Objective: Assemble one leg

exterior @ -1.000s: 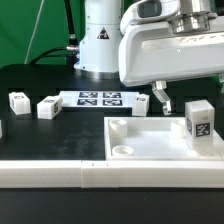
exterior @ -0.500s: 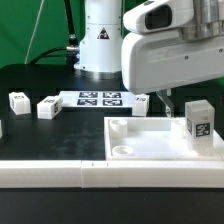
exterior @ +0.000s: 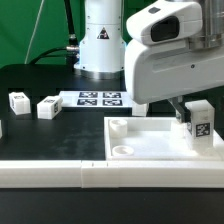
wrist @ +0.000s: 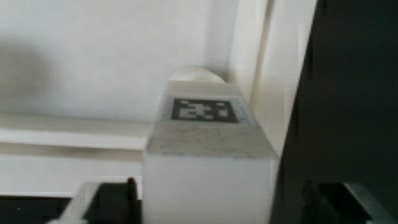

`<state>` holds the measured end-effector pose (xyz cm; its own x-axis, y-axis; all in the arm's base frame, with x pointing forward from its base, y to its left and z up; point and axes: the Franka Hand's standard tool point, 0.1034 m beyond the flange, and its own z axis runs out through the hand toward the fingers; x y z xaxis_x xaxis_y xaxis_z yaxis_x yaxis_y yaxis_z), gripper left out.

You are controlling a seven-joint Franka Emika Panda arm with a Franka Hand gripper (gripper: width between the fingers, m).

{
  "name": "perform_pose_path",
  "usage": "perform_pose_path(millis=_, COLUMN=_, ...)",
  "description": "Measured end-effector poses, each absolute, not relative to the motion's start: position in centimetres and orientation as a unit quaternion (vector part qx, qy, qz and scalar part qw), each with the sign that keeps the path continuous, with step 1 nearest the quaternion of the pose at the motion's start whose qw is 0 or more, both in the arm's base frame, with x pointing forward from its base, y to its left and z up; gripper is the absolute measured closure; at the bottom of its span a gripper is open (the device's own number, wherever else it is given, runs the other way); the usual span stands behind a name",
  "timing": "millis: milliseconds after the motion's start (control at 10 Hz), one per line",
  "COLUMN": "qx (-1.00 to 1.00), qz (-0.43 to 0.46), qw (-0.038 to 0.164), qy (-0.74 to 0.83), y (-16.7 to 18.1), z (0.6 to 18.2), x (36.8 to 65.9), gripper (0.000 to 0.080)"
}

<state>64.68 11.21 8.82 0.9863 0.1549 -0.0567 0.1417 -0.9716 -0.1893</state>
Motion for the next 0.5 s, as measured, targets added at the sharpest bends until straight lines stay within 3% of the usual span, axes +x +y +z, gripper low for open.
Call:
perform_pose_path(millis=100, qx=-0.992, qz=0.036, qw=0.093, qy=-0.075, y=11.18, z=8.81, x=64.68, gripper=0.0394)
perform_pose_path(millis=200, qx=-0.992, qz=0.036, qw=0.093, qy=-0.074, y=11.17, z=8.79, x=64.68, gripper=0.0508)
perform_pose_path(millis=500, qx=-0.993, qz=0.038, qw=0.092, qy=-0.06, y=11.14, z=8.73, x=64.66, gripper=0.0508)
